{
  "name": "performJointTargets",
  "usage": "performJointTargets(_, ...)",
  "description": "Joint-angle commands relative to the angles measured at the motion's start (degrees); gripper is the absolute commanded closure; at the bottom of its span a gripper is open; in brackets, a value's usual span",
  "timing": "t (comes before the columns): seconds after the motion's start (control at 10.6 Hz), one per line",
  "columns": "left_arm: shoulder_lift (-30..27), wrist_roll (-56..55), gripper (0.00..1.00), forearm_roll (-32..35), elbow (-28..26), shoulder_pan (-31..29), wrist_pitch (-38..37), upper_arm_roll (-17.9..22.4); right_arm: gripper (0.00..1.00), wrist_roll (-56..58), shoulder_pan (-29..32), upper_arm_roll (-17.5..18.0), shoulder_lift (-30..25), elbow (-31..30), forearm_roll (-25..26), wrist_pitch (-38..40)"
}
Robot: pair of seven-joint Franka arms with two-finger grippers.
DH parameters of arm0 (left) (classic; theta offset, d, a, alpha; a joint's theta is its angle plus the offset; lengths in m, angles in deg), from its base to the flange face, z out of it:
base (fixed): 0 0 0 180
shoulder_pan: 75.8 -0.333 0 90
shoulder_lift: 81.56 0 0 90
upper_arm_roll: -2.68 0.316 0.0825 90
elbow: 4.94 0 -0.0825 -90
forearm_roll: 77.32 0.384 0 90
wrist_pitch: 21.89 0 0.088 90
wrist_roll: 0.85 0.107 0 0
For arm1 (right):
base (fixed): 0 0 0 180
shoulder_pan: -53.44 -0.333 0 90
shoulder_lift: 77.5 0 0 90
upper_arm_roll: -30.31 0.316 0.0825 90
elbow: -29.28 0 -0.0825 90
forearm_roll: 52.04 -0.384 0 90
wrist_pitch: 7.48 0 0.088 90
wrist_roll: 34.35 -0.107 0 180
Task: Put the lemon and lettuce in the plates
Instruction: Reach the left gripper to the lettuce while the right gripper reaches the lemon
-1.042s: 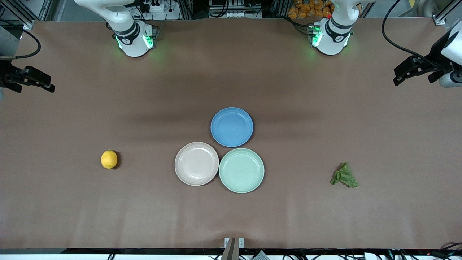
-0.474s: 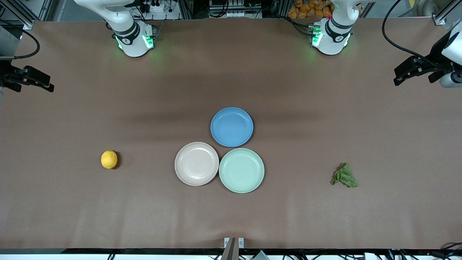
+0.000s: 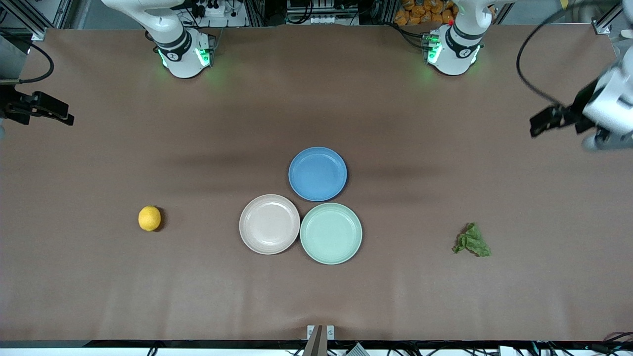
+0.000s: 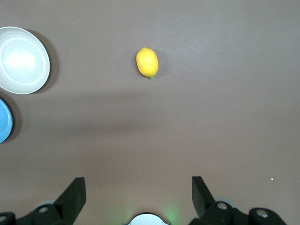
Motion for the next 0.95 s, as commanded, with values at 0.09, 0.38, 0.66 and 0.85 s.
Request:
performJointTargets(0.09, 12.21, -0.28, 0.0, 1.97, -1.46, -2.43, 14.91, -0.34, 0.0, -0.73, 2.14, 0.46, 1.33, 0.62, -0.23, 0.25)
performJointTargets(0.38, 20.4, -0.8, 0.0, 2.67, -1.55, -2.18, 24.32, -0.25, 0.0, -0.73, 2.76, 0.38, 1.51, -2.97, -1.63, -4.21)
performJointTargets(0.66, 25.86, -1.33, 0.0, 4.77, -1.64, -1.65, 31.37, -0.16, 0.0, -0.64, 2.68, 0.38, 4.49, -8.08, -3.22, -11.51)
performJointTargets(0.85, 29.54, -2.2, 0.0, 5.31, -1.12, -1.47, 34.71, -0.16, 0.0, -0.73, 2.59, 0.46, 8.08, -8.08, -3.49, -13.53)
